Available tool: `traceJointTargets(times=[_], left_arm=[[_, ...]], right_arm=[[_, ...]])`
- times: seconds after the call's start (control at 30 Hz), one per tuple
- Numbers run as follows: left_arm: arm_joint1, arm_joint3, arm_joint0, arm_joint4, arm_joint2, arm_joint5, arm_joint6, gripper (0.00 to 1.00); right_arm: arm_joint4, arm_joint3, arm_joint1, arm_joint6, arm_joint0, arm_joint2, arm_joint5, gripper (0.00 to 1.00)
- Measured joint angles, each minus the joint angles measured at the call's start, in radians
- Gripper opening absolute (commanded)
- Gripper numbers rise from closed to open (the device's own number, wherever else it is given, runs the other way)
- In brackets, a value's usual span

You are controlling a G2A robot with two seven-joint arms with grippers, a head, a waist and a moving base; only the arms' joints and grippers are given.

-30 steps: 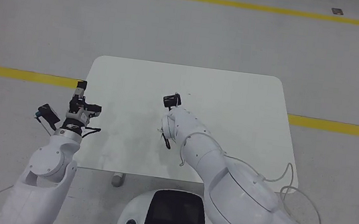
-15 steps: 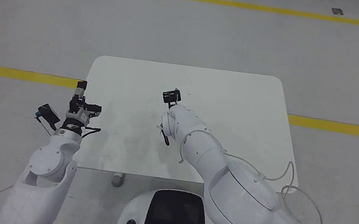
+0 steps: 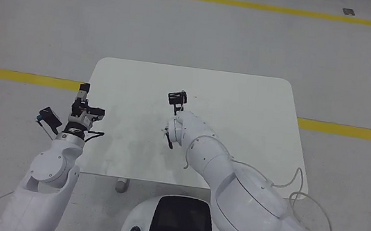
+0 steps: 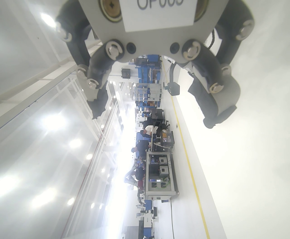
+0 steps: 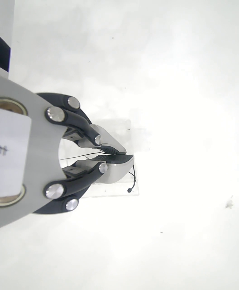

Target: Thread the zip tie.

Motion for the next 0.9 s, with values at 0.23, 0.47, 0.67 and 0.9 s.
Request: traceJointTargets(times=[0.23, 0.47, 0.67, 0.9], left_arm=[[0.000, 0.000, 0.000, 0.000, 0.000, 0.000, 0.000, 1.00], [0.000, 0.000, 0.000, 0.000, 0.000, 0.000, 0.000, 1.00], [0.000, 0.000, 0.000, 0.000, 0.000, 0.000, 0.000, 1.00], [0.000, 0.000, 0.000, 0.000, 0.000, 0.000, 0.000, 1.00]], right_arm=[[0.010, -0.002, 0.001, -0.020, -0.002, -0.002, 0.000, 0.00], [0.012, -0.012, 0.011, -0.030, -0.008, -0.005, -0.003, 0.00], [0.013, -0.026, 0.033, -0.075, -0.026, -0.016, 0.000, 0.00], [0.010, -0.038, 0.033, -0.119, -0.034, -0.018, 0.000, 0.00]])
